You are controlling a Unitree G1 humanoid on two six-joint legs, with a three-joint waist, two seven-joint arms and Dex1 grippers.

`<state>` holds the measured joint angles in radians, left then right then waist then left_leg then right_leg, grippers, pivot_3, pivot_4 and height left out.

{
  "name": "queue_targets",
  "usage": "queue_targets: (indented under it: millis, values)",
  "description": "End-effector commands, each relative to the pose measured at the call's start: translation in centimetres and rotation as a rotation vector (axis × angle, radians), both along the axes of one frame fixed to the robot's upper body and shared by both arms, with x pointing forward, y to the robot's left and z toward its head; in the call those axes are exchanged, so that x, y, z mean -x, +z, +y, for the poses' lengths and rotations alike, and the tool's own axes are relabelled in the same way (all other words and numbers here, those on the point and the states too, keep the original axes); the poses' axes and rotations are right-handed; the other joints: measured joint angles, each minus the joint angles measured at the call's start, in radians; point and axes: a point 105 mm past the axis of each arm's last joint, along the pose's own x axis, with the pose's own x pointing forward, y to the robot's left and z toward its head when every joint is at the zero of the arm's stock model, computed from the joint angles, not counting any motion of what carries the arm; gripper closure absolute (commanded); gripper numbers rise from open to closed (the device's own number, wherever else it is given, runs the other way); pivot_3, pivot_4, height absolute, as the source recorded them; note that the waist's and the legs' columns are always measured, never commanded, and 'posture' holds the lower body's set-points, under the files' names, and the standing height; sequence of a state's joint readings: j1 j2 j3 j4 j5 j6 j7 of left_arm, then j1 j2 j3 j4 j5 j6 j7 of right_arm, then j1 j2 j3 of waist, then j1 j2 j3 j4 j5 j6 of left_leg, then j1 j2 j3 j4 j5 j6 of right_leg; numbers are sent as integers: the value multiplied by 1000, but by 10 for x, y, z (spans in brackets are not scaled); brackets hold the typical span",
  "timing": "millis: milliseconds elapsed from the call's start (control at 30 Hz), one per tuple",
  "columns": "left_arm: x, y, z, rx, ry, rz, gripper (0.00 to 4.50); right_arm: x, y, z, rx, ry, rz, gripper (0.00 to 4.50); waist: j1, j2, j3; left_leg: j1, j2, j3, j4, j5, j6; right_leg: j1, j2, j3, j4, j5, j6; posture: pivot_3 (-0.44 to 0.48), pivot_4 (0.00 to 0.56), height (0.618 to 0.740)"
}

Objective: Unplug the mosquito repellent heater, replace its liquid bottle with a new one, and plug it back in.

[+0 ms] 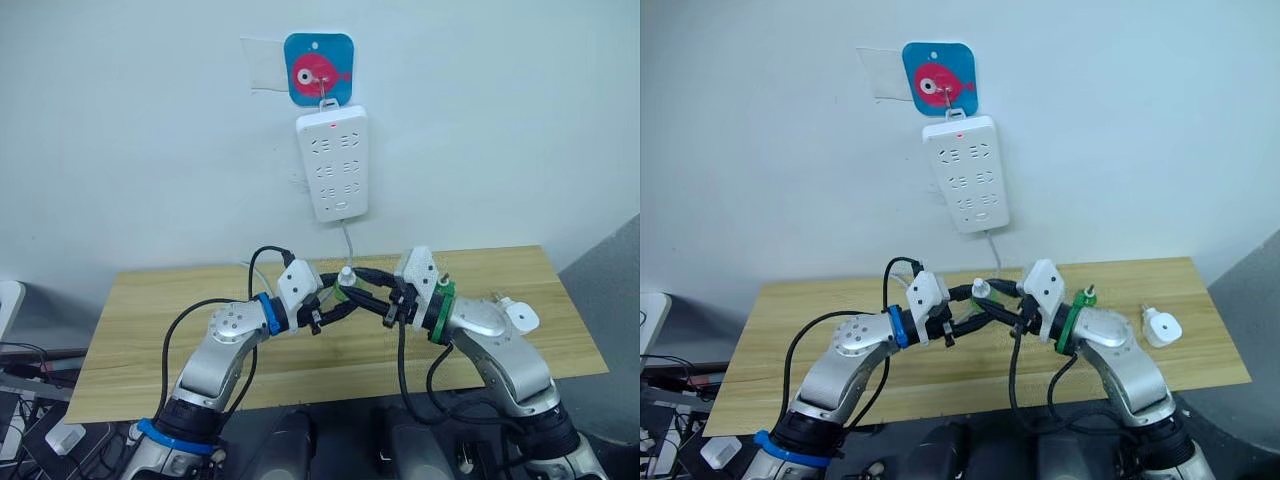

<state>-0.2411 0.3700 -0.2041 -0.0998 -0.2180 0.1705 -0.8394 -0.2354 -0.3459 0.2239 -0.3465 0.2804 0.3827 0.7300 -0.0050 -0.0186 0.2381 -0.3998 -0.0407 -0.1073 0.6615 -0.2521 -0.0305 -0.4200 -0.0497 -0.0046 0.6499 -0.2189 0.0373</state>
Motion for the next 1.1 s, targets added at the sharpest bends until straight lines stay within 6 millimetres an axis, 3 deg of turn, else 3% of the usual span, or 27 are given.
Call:
queue_targets:
  millis: [33, 167, 400, 600, 700, 767, 900, 933, 1100]
  values:
    - [5, 13, -6, 14, -30, -49, 2256, 10, 12, 5, -29, 71, -39, 3466, 0, 0, 0, 0, 0, 0, 0, 0, 0, 0, 0, 0, 0, 0, 0, -8, 174, 740]
    - [9, 12, -7, -7, -96, -47, 2256, 16, 16, 9, -18, 217, -19, 3466, 0, 0, 0, 0, 0, 0, 0, 0, 0, 0, 1, 0, 0, 0, 0, -8, 174, 740]
    - [58, -2, -1, -189, -569, -85, 2256, 37, 20, 12, 130, 721, 5, 3466, -6, 0, 0, 0, 1, 2, 0, 0, 0, 0, 3, -1, -1, 0, -1, 8, 187, 740]
    - [59, -4, 3, -251, -724, -124, 2256, 36, 11, 13, 186, 861, 51, 3466, 0, 0, 0, 0, 1, 2, 0, 0, 0, 1, 3, -2, 0, 0, -1, 29, 185, 740]
    - [46, -3, 2, -248, -689, -147, 2256, 31, 11, 10, 169, 838, 94, 2425, 2, 0, 0, 0, 1, 2, 1, 0, 0, 1, 2, -2, 0, 0, -1, 29, 187, 740]
    - [35, 1, 1, -209, -617, -144, 2256, 30, 10, -5, 155, 764, 126, 1700, 4, 0, 0, 0, 1, 0, 1, 0, 0, 1, 2, -1, 0, 0, -1, 21, 185, 740]
    - [30, 5, -3, -141, -525, -121, 2256, 32, 9, -18, 116, 627, 140, 244, 7, 0, 0, -1, 0, -2, 1, 0, 1, 1, 0, -2, 0, 0, -1, 14, 181, 740]
    - [28, 6, -4, -119, -489, -111, 2256, 31, 9, -18, 109, 572, 118, 31, 5, 0, 0, -1, 0, -1, 1, 0, 1, 1, -1, -2, 0, 0, -1, 11, 180, 740]
    - [17, 12, -8, -9, -288, -56, 2256, 22, 12, -7, 64, 293, 2, 31, -4, 0, 0, 0, 1, -1, 1, 0, 0, -1, -3, -1, 5, 0, -1, 1, 182, 740]
